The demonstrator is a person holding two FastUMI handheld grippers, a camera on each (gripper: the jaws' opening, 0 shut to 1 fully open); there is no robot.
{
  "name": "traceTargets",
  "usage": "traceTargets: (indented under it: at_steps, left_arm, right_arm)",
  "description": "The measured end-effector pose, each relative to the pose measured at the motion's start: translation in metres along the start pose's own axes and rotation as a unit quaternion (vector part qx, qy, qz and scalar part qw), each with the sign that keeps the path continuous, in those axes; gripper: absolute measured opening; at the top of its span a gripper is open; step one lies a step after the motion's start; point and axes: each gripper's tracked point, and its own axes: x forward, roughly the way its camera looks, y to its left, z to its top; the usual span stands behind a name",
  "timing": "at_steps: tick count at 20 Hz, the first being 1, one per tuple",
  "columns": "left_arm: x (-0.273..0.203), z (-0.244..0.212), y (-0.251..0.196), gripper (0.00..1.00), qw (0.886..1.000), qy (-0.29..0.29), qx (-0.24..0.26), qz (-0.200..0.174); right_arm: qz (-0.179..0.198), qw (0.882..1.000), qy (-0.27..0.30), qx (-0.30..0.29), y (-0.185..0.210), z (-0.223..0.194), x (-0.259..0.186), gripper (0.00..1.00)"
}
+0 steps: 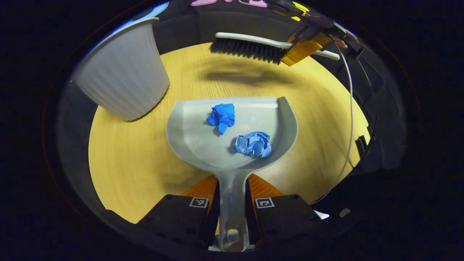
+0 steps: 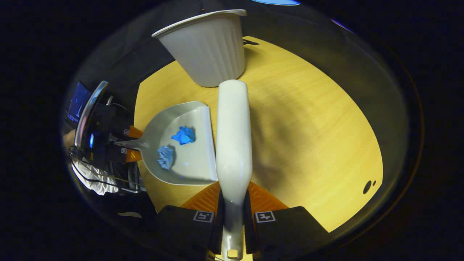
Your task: Pick up the small broom and dustpan from the desktop, sweep the trash into the dustpan with the broom, and then empty the trash into the garbage bin.
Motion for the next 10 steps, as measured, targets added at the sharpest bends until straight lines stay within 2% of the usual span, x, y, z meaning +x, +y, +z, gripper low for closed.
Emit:
traceTargets:
  at_steps: [3, 4, 5, 6, 8, 10]
  left_arm:
    - [-0.005, 0.001, -0.002, 0.31, 0.999, -0.039, -0.012, 0.004]
    - [-0.009, 0.001, -0.005, 0.31, 0.998, -0.054, -0.02, 0.001]
    - [-0.011, -0.001, -0.005, 0.31, 0.997, -0.067, -0.026, -0.002]
    - [-0.015, 0.001, -0.004, 0.31, 0.997, -0.078, -0.029, -0.002]
    - [-0.02, 0.002, -0.001, 0.31, 0.995, -0.101, -0.024, 0.005]
    - [-0.03, 0.006, -0.004, 0.29, 0.992, -0.128, -0.013, 0.017]
  right_arm:
    - [-0.021, 0.999, -0.006, 0.045, -0.036, -0.017, -0.006, 0.23]
    - [-0.016, 0.998, -0.01, 0.058, -0.043, -0.022, -0.009, 0.31]
    - [-0.01, 0.998, -0.016, 0.067, -0.052, -0.026, -0.015, 0.27]
    - [-0.01, 0.997, -0.019, 0.07, -0.06, -0.031, -0.016, 0.27]
    - [-0.014, 0.997, -0.021, 0.073, -0.053, -0.037, -0.003, 0.23]
    - [-0.011, 0.996, -0.027, 0.084, -0.05, -0.036, -0.006, 0.27]
